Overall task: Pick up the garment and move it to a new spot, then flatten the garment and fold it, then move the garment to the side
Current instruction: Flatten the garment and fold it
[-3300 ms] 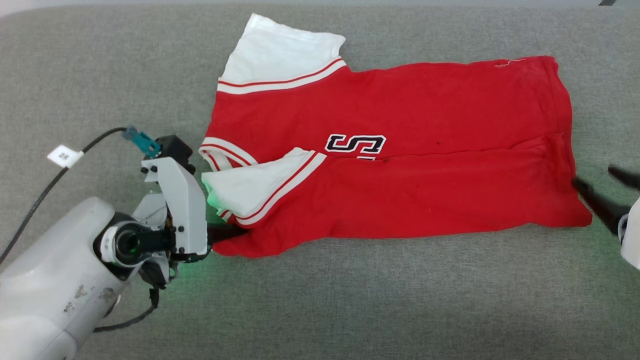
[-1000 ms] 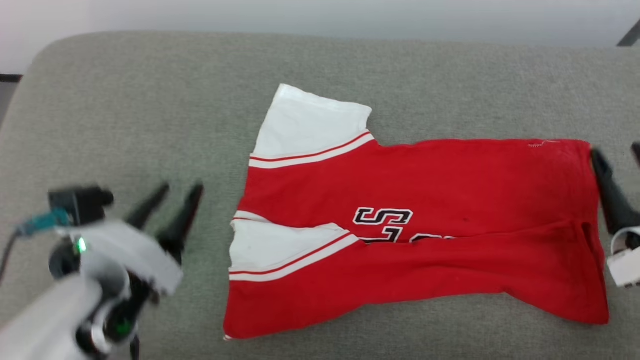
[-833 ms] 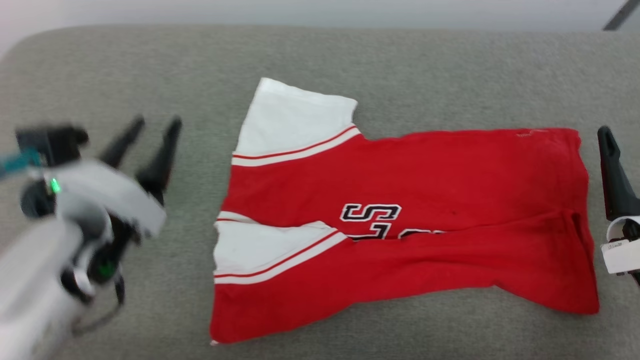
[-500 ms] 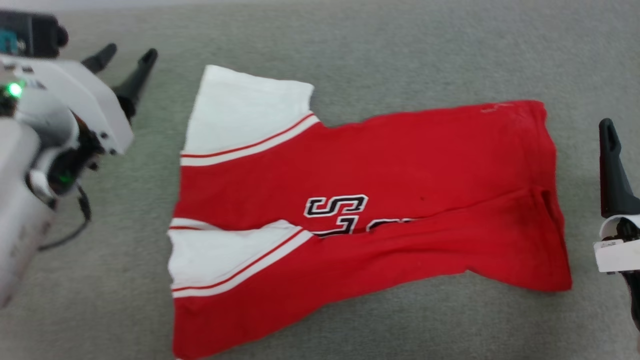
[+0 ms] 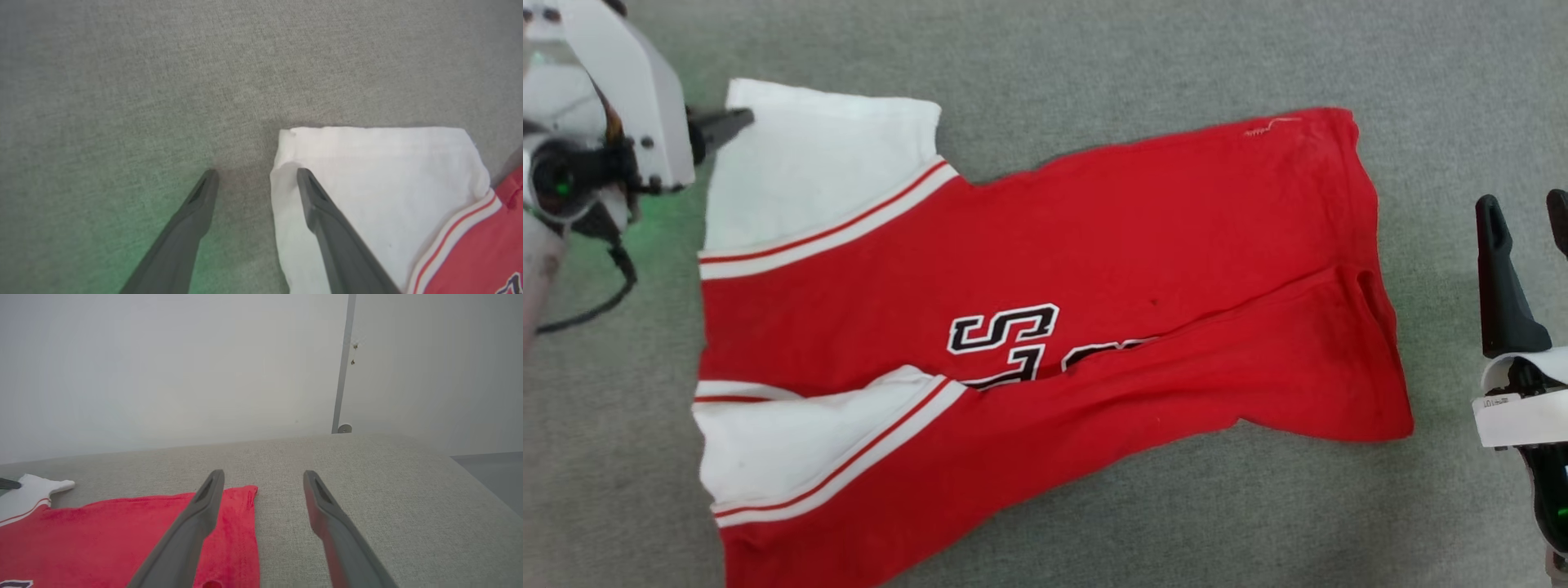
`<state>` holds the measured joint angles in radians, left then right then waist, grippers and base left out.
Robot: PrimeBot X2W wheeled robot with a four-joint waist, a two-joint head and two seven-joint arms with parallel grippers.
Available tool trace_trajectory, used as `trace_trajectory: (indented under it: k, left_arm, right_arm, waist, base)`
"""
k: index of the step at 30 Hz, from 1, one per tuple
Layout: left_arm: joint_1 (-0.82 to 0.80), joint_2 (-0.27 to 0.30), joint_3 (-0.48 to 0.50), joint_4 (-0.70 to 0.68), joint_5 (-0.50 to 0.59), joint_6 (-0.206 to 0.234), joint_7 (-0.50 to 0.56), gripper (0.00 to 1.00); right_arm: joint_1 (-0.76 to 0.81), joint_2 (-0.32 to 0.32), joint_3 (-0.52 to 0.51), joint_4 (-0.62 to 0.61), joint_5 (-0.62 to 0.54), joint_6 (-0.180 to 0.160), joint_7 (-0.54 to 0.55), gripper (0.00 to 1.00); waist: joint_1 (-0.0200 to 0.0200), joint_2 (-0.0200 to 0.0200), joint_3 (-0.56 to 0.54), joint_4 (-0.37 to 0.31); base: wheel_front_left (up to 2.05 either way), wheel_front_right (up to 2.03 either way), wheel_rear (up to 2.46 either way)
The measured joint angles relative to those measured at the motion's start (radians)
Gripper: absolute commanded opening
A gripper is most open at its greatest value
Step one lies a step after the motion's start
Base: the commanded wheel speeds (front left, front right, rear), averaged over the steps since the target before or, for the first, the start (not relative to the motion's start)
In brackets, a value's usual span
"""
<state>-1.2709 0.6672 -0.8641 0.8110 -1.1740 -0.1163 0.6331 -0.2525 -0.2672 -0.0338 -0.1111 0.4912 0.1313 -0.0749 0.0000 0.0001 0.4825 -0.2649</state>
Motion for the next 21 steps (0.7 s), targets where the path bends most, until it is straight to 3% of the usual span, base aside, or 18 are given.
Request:
trace_trajectory:
  k: [5, 6, 7, 8, 9, 14, 21]
  left_arm:
    - [-0.051, -0.031, 0.002, 0.037, -0.035, -0.006, 0.085, 1.0]
    - [-0.059, -0.034, 0.001, 0.041, -0.042, -0.007, 0.102, 0.84]
    - [-0.064, -0.035, -0.001, 0.04, -0.046, -0.007, 0.116, 0.4]
    - [-0.069, -0.035, -0.003, 0.04, -0.048, -0.007, 0.12, 0.07]
    - [-0.072, -0.036, -0.005, 0.04, -0.05, -0.007, 0.121, 0.0]
    - [-0.063, -0.062, -0.02, 0.026, -0.067, -0.008, 0.124, 0.0]
    - [-0.062, -0.075, -0.04, -0.023, -0.085, -0.012, 0.113, 0.0]
  right_arm:
    - [-0.002, -0.001, 0.005, -0.001, 0.0, 0.0, -0.001, 1.0]
    - [-0.002, -0.001, 0.005, 0.0, 0.0, 0.0, -0.001, 1.0]
    - [-0.002, -0.001, 0.006, 0.0, 0.0, 0.0, -0.001, 1.0]
    - [-0.003, -0.003, 0.01, 0.0, 0.0, 0.0, 0.0, 1.0]
    - [-0.006, -0.007, 0.016, 0.001, 0.0, 0.0, 0.006, 1.0]
    - [-0.065, -0.052, 0.055, 0.017, 0.016, 0.0, 0.093, 1.0]
    - [-0.316, -0.175, 0.19, 0.152, 0.072, 0.0, 0.46, 1.0]
  waist:
    - [0.0, 0.0, 0.036, -0.02]
    - [0.0, 0.0, 0.041, -0.023]
    - [0.0, -0.0001, 0.045, -0.026]
    - [0.0, 0.0, 0.048, -0.027]
    - [0.0, 0.0, 0.05, -0.027]
    - [0.0, 0.0, 0.046, -0.02]
    - [0.0, 0.0, 0.049, 0.015]
  base:
    - [0.0, 0.0, 0.0]
    - [0.0, 0.0, 0.0]
    - [0.0, 0.0, 0.0]
    - [0.0, 0.0, 0.0]
    - [0.0, 0.0, 0.0]
    - [0.0, 0.0, 0.0]
    - [0.0, 0.0, 0.0]
